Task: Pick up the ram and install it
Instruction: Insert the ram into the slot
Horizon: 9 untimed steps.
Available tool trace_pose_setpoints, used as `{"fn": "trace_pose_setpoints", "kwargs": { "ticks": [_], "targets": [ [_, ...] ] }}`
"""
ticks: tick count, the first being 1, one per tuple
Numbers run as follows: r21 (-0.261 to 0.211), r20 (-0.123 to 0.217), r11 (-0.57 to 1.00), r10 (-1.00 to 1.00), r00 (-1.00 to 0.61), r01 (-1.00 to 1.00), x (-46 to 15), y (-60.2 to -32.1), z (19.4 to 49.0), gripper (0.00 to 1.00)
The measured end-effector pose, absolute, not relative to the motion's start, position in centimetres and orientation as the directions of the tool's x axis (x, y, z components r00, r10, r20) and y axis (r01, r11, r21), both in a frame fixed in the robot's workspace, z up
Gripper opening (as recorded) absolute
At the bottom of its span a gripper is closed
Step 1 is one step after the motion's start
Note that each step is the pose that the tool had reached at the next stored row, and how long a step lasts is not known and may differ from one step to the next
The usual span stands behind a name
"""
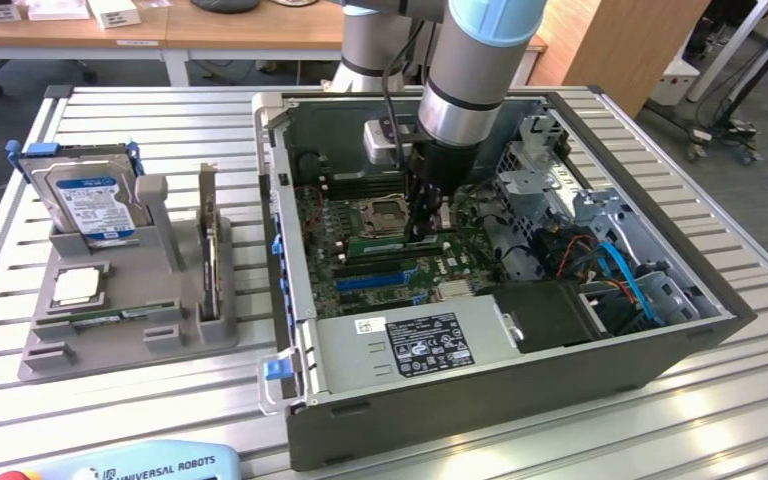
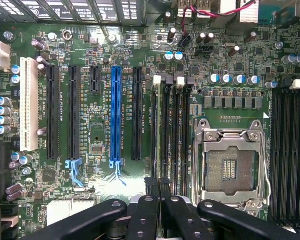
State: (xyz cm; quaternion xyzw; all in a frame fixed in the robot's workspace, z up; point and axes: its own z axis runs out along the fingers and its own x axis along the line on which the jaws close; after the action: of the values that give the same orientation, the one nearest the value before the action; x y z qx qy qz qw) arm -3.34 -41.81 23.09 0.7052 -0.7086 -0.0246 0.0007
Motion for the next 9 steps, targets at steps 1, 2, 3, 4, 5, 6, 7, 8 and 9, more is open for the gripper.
{"fn": "trace_pose_setpoints", "kwargs": {
  "ticks": [1, 2, 3, 4, 5, 6, 7, 8, 9],
  "targets": [
    [0.036, -0.034, 0.004, -0.999, -0.005, -0.999, -3.33, -41.81, 23.09, 0.12],
    [0.036, -0.034, 0.004, -0.999, -0.005, -0.999, -3.34, -41.81, 23.09, 0.12],
    [0.036, -0.034, 0.004, -0.999, -0.005, -0.999, -3.34, -41.81, 23.08, 0.12],
    [0.036, -0.034, 0.004, -0.999, -0.005, -0.999, -3.34, -41.81, 23.08, 0.12],
    [0.036, -0.034, 0.004, -0.999, -0.005, -0.999, -3.34, -41.81, 23.09, 0.12],
    [0.036, -0.034, 0.004, -0.999, -0.005, -0.999, -3.34, -41.81, 23.08, 0.12],
    [0.036, -0.034, 0.004, -0.999, -0.005, -0.999, -3.33, -41.8, 23.09, 0.12],
    [0.036, -0.034, 0.004, -0.999, -0.005, -0.999, -3.33, -41.8, 23.14, 0.12],
    [0.036, -0.034, 0.004, -0.999, -0.005, -0.999, -3.33, -41.8, 23.2, 0.12]
  ]
}}
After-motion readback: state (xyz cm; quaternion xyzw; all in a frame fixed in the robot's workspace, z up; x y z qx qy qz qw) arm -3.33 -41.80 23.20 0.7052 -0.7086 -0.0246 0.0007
